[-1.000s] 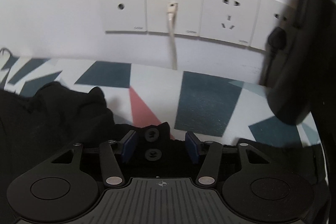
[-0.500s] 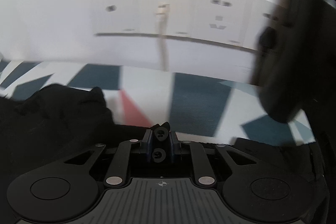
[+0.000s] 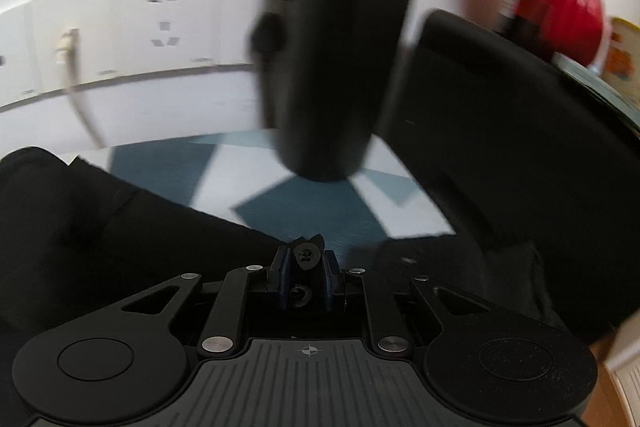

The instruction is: Fold clothes

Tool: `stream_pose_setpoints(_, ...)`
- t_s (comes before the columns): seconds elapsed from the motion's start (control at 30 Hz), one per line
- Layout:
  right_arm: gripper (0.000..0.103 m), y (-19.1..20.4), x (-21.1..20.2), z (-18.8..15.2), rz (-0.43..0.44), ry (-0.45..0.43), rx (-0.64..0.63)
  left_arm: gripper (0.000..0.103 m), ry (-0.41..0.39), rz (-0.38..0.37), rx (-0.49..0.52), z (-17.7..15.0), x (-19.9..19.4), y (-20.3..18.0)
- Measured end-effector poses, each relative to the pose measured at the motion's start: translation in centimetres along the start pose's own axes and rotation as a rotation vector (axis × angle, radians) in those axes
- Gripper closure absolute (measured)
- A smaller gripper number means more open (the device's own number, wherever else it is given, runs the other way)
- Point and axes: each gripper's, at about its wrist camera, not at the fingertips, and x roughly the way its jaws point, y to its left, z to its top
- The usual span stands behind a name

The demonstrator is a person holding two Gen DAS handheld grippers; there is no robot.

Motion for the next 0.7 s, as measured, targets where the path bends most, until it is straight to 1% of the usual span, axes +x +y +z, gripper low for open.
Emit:
stream_pose_setpoints(0.03,0.088,-0.4,-0.1,0.1,-0.007,0.01,0.021,0.009,0.0,0.0,0.001,0.0,0.0,0.0)
stream_pose_setpoints(0.1,0.084,-0.7,-0.4,0.3,-0.028,0.011,0.031,0.009,0.0,0.001,0.003,0.0,0.0,-0.1)
stream_pose_setpoints(0.17,0.078,-0.1,-1.3,0.5,0.0,-0.049,-0.006,0.008,0.001,0.001,0.005,0.0,0.0,-0.1)
stream_pose_setpoints(0.2,0.072,0.1,-1.7,0.6,0.015,-0.08,-0.025,0.008,0.002,0.0,0.005,0.0,0.1,-0.1)
stream_pose_setpoints(0.23,0.069,0.7,-1.7,0.7,0.052,-0.082,-0.058,0.008,0.002,0.0,0.006,0.0,0.1,-0.1)
stream_pose_setpoints(0.27,0.062,1.3,-1.6,0.8,0.091,-0.081,-0.092,0.008,0.002,-0.001,0.007,0.0,0.1,-0.1)
stream_pose_setpoints(0.3,0.056,1.9,-1.6,0.8,0.13,-0.079,-0.127,0.007,0.003,-0.001,0.007,0.0,0.1,-0.1)
stream_pose_setpoints(0.37,0.056,3.4,-0.8,0.7,0.136,-0.07,-0.222,0.007,0.003,-0.002,0.007,0.0,0.1,-0.1)
stream_pose_setpoints(0.43,0.053,4.1,0.1,0.9,0.151,-0.048,-0.254,0.007,0.002,-0.002,0.007,0.0,0.1,-0.1)
stream_pose_setpoints(0.53,0.039,3.1,1.6,2.0,0.233,-0.004,-0.161,0.007,0.002,-0.002,0.009,0.0,0.1,-0.1)
stream_pose_setpoints(0.57,0.035,2.8,2.1,2.1,0.254,0.005,-0.151,0.007,0.003,-0.003,0.01,0.0,0.1,-0.1)
stream_pose_setpoints(0.63,0.032,2.4,2.7,2.2,0.288,0.016,-0.13,0.005,0.005,-0.004,0.014,0.0,0.2,-0.2)
stream_pose_setpoints(0.7,0.032,2.0,3.0,2.0,0.312,0.021,-0.103,0.004,0.007,-0.002,0.02,0.0,0.3,-0.3)
